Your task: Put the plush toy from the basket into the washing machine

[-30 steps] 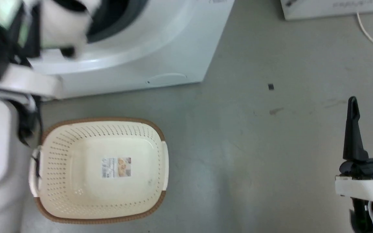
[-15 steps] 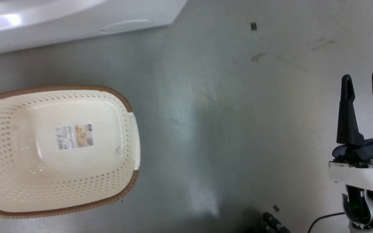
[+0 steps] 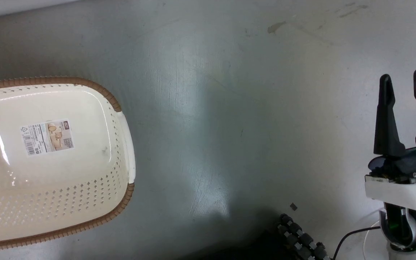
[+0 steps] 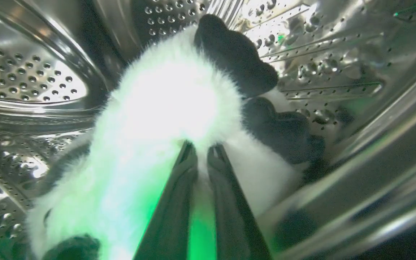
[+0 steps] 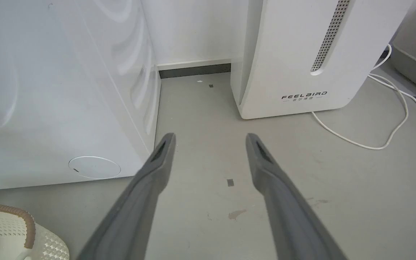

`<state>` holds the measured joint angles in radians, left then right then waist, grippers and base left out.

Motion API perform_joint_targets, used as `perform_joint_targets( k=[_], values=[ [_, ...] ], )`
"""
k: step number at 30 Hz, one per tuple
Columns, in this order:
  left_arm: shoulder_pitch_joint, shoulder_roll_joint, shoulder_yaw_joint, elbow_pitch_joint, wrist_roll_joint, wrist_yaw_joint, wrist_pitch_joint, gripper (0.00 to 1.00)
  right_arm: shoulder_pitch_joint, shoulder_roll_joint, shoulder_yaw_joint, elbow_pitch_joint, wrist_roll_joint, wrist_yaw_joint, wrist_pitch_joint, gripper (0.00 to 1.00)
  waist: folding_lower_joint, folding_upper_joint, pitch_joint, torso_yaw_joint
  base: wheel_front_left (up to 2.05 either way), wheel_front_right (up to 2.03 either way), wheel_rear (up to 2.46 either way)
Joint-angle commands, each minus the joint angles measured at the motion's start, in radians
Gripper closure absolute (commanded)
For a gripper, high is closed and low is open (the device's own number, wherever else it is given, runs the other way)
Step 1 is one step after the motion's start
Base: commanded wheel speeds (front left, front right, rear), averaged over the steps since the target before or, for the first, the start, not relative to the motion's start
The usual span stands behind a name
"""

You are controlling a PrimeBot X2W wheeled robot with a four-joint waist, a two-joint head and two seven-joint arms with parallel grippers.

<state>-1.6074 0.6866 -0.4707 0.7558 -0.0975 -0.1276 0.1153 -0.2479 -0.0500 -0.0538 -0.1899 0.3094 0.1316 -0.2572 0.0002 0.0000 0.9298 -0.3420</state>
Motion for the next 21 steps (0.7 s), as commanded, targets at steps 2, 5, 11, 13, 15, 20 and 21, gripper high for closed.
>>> perform_joint_targets(
  k=[2,5,11,13,15,20,21],
  values=[
    [-0.022,0.021,-0.044,0.025,-0.032,-0.003,0.006,1.00,-0.021,0.000,0.000,-0.007,0.002,-0.001,-0.005,0.00,-0.0002,0.0000,0.005,0.008,0.00,0.00,0.00],
    [-0.032,0.025,-0.077,0.039,-0.055,-0.003,-0.002,1.00,-0.025,0.000,-0.001,-0.005,-0.001,-0.001,-0.005,0.00,-0.0002,0.0000,0.002,0.014,0.00,0.00,0.00],
    [-0.028,0.025,-0.146,0.084,-0.095,-0.003,-0.058,0.00,-0.033,0.000,-0.016,-0.001,-0.019,-0.001,-0.005,0.00,-0.0002,0.0000,-0.042,0.037,0.00,0.00,0.00],
    [-0.006,0.009,-0.144,0.107,-0.112,-0.002,-0.098,0.00,-0.033,0.000,-0.027,0.005,-0.032,-0.001,-0.005,0.00,-0.0002,0.0000,-0.080,0.055,0.00,0.00,0.00],
    [0.026,-0.007,-0.145,0.129,-0.123,0.003,-0.140,0.00,-0.031,0.000,-0.037,0.012,-0.046,-0.001,-0.005,0.00,-0.0002,0.0000,-0.123,0.070,0.00,0.00,0.00],
    [0.136,-0.065,-0.130,0.171,-0.170,0.036,-0.271,0.00,-0.017,0.000,-0.063,0.032,-0.086,-0.001,-0.005,0.00,-0.0002,0.0000,-0.251,0.118,0.00,0.00,0.00],
    [0.163,-0.080,-0.125,0.178,-0.183,0.042,-0.296,0.00,-0.012,0.000,-0.067,0.035,-0.096,-0.001,-0.005,0.00,-0.0002,0.0000,-0.280,0.130,0.00,0.00,0.00]
  ],
)
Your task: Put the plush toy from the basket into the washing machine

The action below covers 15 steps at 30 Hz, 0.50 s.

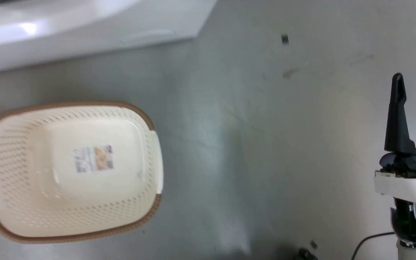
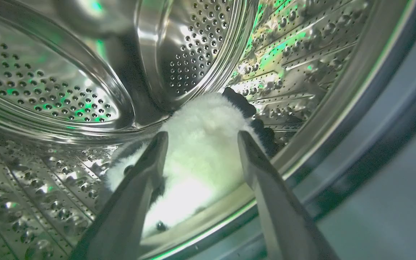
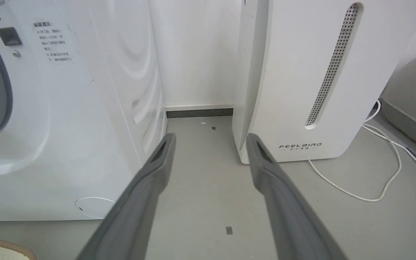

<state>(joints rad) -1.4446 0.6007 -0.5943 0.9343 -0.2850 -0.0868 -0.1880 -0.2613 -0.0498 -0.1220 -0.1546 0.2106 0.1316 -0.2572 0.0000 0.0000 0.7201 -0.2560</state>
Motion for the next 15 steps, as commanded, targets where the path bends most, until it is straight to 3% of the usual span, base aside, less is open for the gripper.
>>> perform_joint_targets(
  k=[1,7,15],
  values=[
    [0.027,-0.009,0.006,0.004,-0.010,0.007,-0.013,0.00,0.007,0.000,-0.004,0.004,-0.006,-0.001,-0.005,0.00,0.0000,0.0000,-0.099,0.056,0.00,0.00,0.00],
    [0.204,-0.079,0.060,-0.071,-0.078,0.058,-0.072,0.00,0.051,0.000,-0.030,0.019,-0.058,-0.001,-0.005,0.00,0.0000,0.0000,-0.253,0.128,0.00,0.00,0.00],
    [0.613,-0.120,0.221,-0.481,-0.116,0.165,-0.073,0.00,0.116,0.000,-0.061,0.039,-0.091,-0.001,-0.005,0.00,0.0000,0.0000,-0.414,0.195,0.00,0.00,0.00]
  ],
)
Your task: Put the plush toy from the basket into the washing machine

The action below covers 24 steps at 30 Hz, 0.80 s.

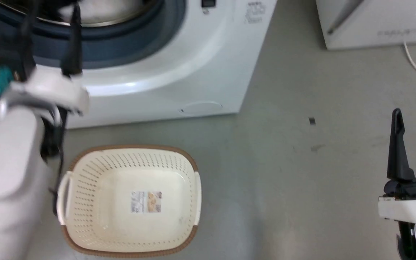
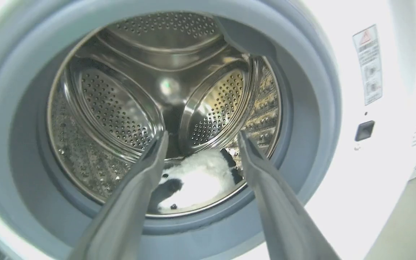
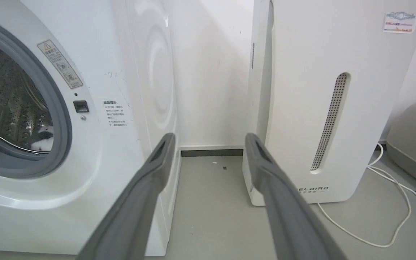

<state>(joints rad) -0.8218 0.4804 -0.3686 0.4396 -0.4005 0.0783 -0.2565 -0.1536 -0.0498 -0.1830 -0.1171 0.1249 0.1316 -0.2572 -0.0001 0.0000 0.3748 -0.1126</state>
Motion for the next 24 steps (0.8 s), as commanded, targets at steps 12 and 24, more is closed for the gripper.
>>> perform_joint_targets(
  k=[12,24],
  values=[
    [0.534,-0.149,0.172,-0.360,0.062,0.101,-0.005,0.00,0.086,0.000,0.003,0.010,-0.001,-0.001,-0.005,0.00,0.0001,0.0000,-0.189,0.089,0.00,0.00,0.00],
    [0.760,-0.292,0.263,-0.421,0.155,0.014,-0.005,0.00,0.143,0.000,0.018,0.034,0.005,-0.001,-0.005,0.00,0.0001,0.0000,-0.234,0.110,0.00,0.00,0.00]
  ],
)
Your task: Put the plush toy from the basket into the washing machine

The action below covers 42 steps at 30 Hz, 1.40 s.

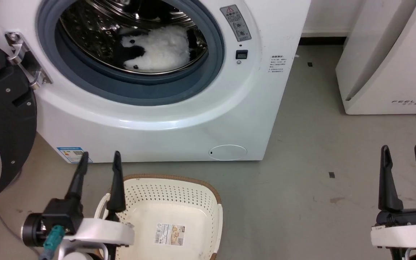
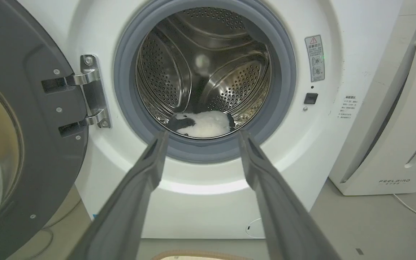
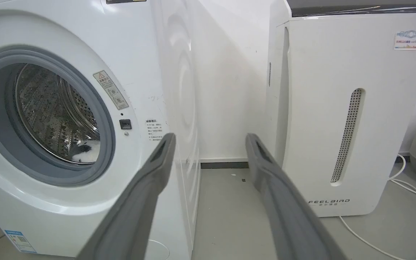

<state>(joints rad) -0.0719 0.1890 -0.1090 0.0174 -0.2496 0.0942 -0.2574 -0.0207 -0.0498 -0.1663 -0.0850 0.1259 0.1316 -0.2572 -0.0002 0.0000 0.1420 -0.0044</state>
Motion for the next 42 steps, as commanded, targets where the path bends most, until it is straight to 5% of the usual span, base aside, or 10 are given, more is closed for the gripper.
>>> perform_joint_targets(
  k=[1,18,19,42],
  values=[
    [0.016,-0.012,0.005,0.004,0.014,-0.007,-0.004,0.00,0.012,0.000,0.002,0.003,0.004,-0.001,-0.005,0.00,0.0002,0.0000,-0.004,0.004,0.00,0.00,0.00],
    [0.046,-0.098,0.074,0.025,0.117,-0.092,-0.004,0.00,0.020,0.000,0.018,0.006,0.004,-0.001,-0.005,0.00,0.0002,0.0000,-0.009,0.022,0.00,0.00,0.00],
    [0.034,-0.096,0.069,0.023,0.115,-0.089,0.001,1.00,0.004,0.000,0.016,0.005,0.007,0.000,0.000,1.00,0.0002,0.0000,-0.010,0.022,0.00,0.00,0.00],
    [0.040,-0.103,0.073,0.017,0.135,-0.089,0.041,1.00,0.006,0.000,0.039,0.017,-0.013,0.000,0.040,1.00,0.0002,0.0000,-0.030,0.019,0.00,0.00,0.00]
  ],
)
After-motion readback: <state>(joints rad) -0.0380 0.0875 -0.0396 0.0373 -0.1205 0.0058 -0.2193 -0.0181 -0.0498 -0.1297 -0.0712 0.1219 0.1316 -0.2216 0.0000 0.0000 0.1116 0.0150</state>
